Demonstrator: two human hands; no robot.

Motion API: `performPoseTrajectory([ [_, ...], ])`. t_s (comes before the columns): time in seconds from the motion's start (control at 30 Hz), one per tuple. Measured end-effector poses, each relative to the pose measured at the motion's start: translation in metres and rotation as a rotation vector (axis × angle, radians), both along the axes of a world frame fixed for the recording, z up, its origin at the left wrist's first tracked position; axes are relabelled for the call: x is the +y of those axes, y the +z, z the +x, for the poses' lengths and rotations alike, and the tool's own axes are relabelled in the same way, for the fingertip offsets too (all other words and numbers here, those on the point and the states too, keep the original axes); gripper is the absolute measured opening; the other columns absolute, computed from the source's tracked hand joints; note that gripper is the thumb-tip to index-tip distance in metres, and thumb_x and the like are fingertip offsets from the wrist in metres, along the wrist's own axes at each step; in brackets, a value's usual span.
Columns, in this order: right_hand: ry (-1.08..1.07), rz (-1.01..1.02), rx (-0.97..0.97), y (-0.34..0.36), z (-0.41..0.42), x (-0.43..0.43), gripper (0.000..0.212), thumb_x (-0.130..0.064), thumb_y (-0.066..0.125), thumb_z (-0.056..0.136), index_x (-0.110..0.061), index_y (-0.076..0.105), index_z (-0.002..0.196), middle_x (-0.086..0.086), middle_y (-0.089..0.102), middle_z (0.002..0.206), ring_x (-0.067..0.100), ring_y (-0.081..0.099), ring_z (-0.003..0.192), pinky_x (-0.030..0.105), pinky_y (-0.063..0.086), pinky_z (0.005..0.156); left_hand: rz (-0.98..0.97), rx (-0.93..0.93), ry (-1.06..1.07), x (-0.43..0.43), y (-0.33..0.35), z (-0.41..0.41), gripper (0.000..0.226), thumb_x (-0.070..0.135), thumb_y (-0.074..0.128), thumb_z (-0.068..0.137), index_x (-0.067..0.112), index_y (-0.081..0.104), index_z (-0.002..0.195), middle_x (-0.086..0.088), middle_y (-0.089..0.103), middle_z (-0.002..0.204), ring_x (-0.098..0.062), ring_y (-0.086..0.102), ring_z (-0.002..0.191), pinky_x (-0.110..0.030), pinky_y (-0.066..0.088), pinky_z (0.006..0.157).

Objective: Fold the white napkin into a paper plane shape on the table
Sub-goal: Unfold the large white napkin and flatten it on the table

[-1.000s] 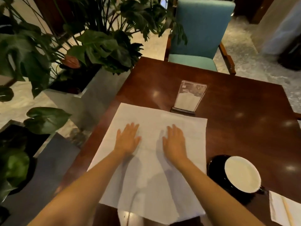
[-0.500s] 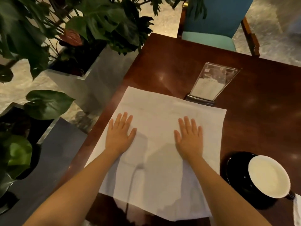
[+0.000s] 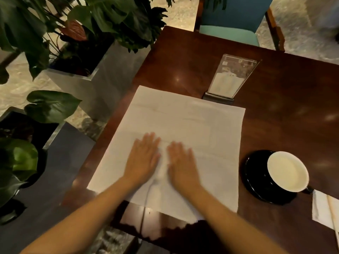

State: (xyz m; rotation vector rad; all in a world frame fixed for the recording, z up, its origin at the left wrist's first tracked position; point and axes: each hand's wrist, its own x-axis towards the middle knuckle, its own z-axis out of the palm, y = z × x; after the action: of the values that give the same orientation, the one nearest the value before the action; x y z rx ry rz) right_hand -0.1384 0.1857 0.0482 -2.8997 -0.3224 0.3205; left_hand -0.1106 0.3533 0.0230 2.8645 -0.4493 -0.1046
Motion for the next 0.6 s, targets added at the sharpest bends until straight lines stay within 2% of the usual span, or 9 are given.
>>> performPoseTrajectory([
  [0.03, 0.035, -0.014, -0.003, -0.005, -0.021, 0.017, 0.062, -0.033, 0.058, 0.085, -0.007, 0.042, 0.139, 0.013, 0.038, 0.148, 0.031, 0.036, 0.137, 0.053, 0.024, 0.113, 0.018, 0.025, -0.029, -0.008, -0.004, -0.012, 0.055, 0.042, 0.011, 0.096, 0.021, 0.018, 0.146, -0.003, 0.012, 0.155, -0.025, 0.011, 0.145, -0.045, 0.005, 0.117],
  [0.1, 0.054, -0.013, 0.037, -0.009, -0.052, 0.025, 0.06, -0.042, 0.048, 0.088, -0.01, 0.044, 0.139, 0.008, 0.042, 0.147, 0.026, 0.039, 0.136, 0.051, 0.023, 0.113, 0.075, 0.036, 0.027, -0.002, -0.011, -0.02, 0.058, 0.048, 0.003, 0.096, 0.024, 0.015, 0.147, 0.001, 0.008, 0.156, -0.021, 0.007, 0.145, -0.045, 0.002, 0.118],
  [0.17, 0.052, -0.024, 0.023, -0.017, -0.069, 0.003, 0.058, -0.045, 0.034, 0.093, -0.017, 0.036, 0.144, 0.003, 0.035, 0.151, 0.026, 0.031, 0.14, 0.046, 0.017, 0.11, 0.099, 0.031, 0.092, 0.013, -0.016, -0.017, 0.06, 0.052, 0.001, 0.094, 0.027, 0.009, 0.148, 0.005, 0.004, 0.157, -0.017, -0.001, 0.145, -0.043, -0.003, 0.118],
  [0.27, -0.029, -0.033, -0.025, -0.022, -0.082, -0.038, 0.057, -0.046, 0.031, 0.094, -0.021, 0.033, 0.145, 0.002, 0.029, 0.153, 0.027, 0.023, 0.142, 0.045, 0.014, 0.112, 0.129, 0.037, 0.087, 0.028, -0.02, -0.013, 0.061, 0.057, 0.003, 0.093, 0.029, 0.0, 0.147, 0.007, -0.003, 0.156, -0.014, -0.009, 0.145, -0.041, -0.008, 0.117],
  [0.4, -0.117, -0.059, -0.003, -0.021, -0.096, -0.081, 0.06, -0.046, 0.028, 0.094, -0.018, 0.027, 0.147, 0.002, 0.02, 0.155, 0.027, 0.017, 0.144, 0.042, 0.006, 0.116, 0.165, 0.051, 0.065, 0.037, -0.019, -0.011, 0.063, 0.058, 0.004, 0.093, 0.029, 0.003, 0.148, 0.006, 0.0, 0.158, -0.014, -0.008, 0.145, -0.04, -0.007, 0.117],
  [0.5, -0.218, -0.106, 0.003, -0.02, -0.11, -0.111, 0.065, -0.05, 0.015, 0.093, -0.016, 0.013, 0.149, 0.0, 0.006, 0.156, 0.023, 0.006, 0.146, 0.038, -0.002, 0.119, 0.16, 0.05, 0.043, 0.049, -0.02, -0.009, 0.065, 0.058, 0.004, 0.092, 0.028, 0.008, 0.149, 0.004, 0.006, 0.159, -0.014, -0.005, 0.145, -0.039, -0.006, 0.118],
  [0.6, -0.303, -0.111, 0.038, -0.018, -0.126, -0.129, 0.069, -0.055, 0.004, 0.091, -0.016, 0.001, 0.148, 0.0, -0.005, 0.156, 0.019, -0.007, 0.145, 0.036, -0.004, 0.119, 0.134, 0.05, 0.071, 0.069, -0.019, -0.009, 0.067, 0.06, 0.001, 0.091, 0.028, 0.005, 0.149, 0.004, 0.002, 0.159, -0.012, -0.009, 0.144, -0.036, -0.011, 0.117],
])
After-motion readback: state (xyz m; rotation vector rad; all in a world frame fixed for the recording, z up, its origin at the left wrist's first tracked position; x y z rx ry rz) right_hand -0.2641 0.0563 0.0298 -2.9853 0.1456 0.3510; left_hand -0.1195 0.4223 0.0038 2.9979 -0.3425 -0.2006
